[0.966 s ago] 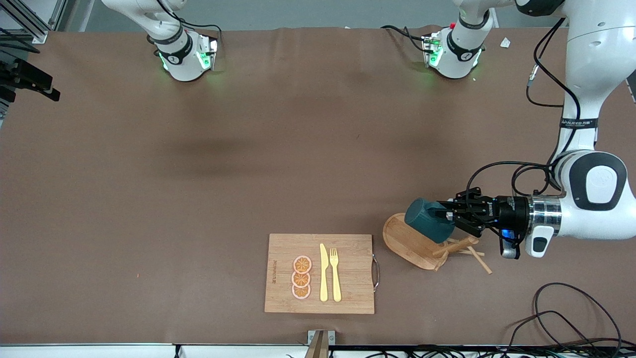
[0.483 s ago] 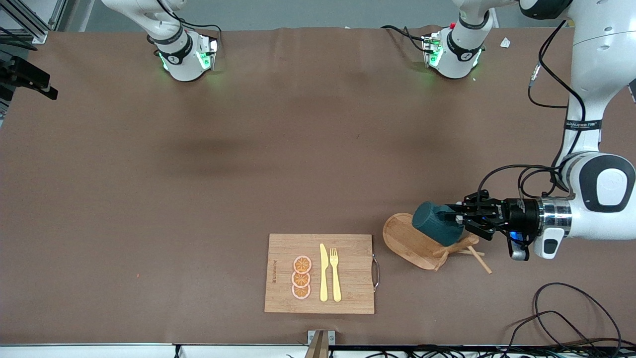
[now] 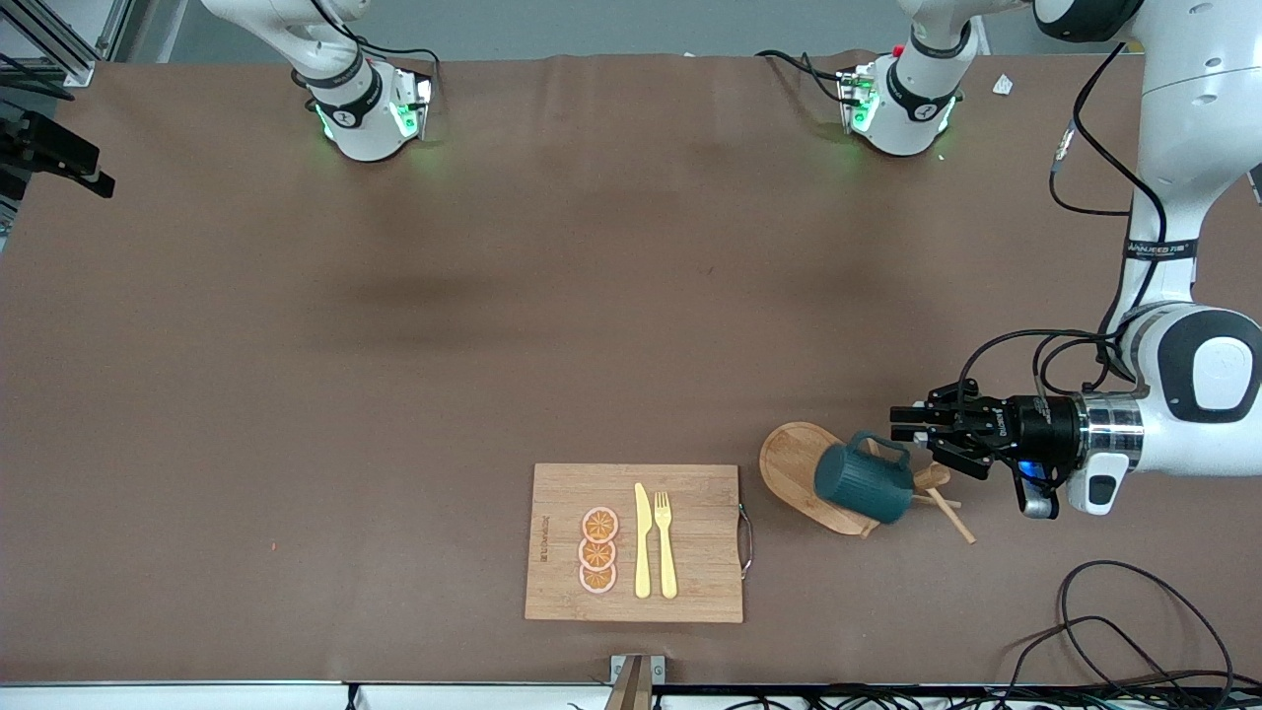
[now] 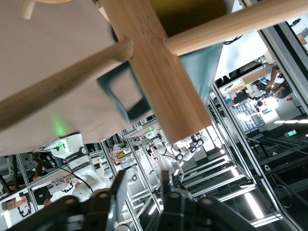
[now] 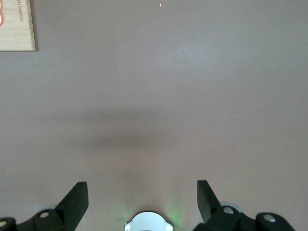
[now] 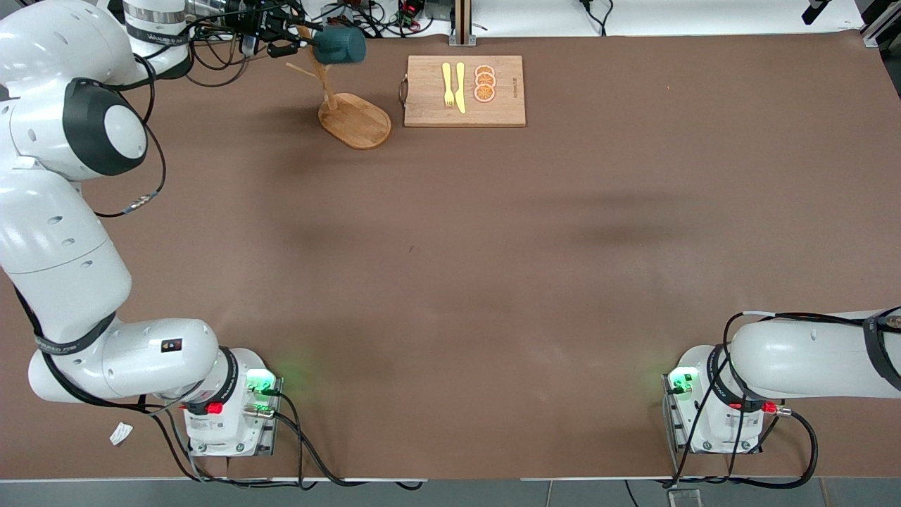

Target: Pass cup and hang on rack

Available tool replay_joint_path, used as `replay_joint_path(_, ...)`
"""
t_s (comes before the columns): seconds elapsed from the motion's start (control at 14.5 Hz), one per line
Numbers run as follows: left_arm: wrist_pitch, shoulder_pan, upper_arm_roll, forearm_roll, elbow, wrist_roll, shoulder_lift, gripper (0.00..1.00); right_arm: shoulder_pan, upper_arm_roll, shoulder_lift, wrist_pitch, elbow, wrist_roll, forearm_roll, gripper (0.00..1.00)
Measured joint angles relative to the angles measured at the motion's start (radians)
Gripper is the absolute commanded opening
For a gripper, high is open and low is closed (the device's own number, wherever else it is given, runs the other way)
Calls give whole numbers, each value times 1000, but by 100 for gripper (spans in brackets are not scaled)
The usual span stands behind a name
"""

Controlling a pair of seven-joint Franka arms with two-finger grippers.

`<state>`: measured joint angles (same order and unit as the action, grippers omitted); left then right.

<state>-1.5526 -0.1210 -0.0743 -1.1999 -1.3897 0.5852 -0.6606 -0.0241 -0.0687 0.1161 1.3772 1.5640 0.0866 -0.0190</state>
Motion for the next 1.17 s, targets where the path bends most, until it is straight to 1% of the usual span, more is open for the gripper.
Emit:
replay_joint_path(0.07, 0, 0, 0, 0, 2, 0, 0, 54, 0, 0, 0, 0, 0, 0, 0, 100)
replay_joint_path(0.21, 1, 0, 0, -1, 18, 1, 2, 71, 0, 0, 0, -1, 0, 0, 0, 100)
replay_joint_path(0.28, 2, 0, 0, 1, 29, 11, 7, 76, 0, 0, 0, -2, 0, 0, 0, 100)
replay_joint_path(0.41, 6, 0, -1, 34, 48, 51, 36, 95, 0, 0, 0, -3, 0, 0, 0, 100)
replay_joint_path(0.48, 7, 0, -1, 62, 53, 66, 59, 100, 0, 0, 0, -3, 0, 0, 0, 100)
replay_joint_path(0.62, 8, 0, -1, 151, 55, 79, 111, 100, 0, 0, 0, -3, 0, 0, 0, 100)
replay_joint_path(0.83, 12, 3, -19, 352, 56, 79, 189, 100, 0, 0, 0, -3, -1, 0, 0, 100)
replay_joint_path(0.97, 12, 4, -55, 525, 58, 53, 239, 100, 0, 0, 0, -3, -1, 0, 0, 100)
replay_joint_path(1.17, 12, 5, -146, 818, 61, -22, 312, 100, 0, 0, 0, -4, -1, 0, 0, 100)
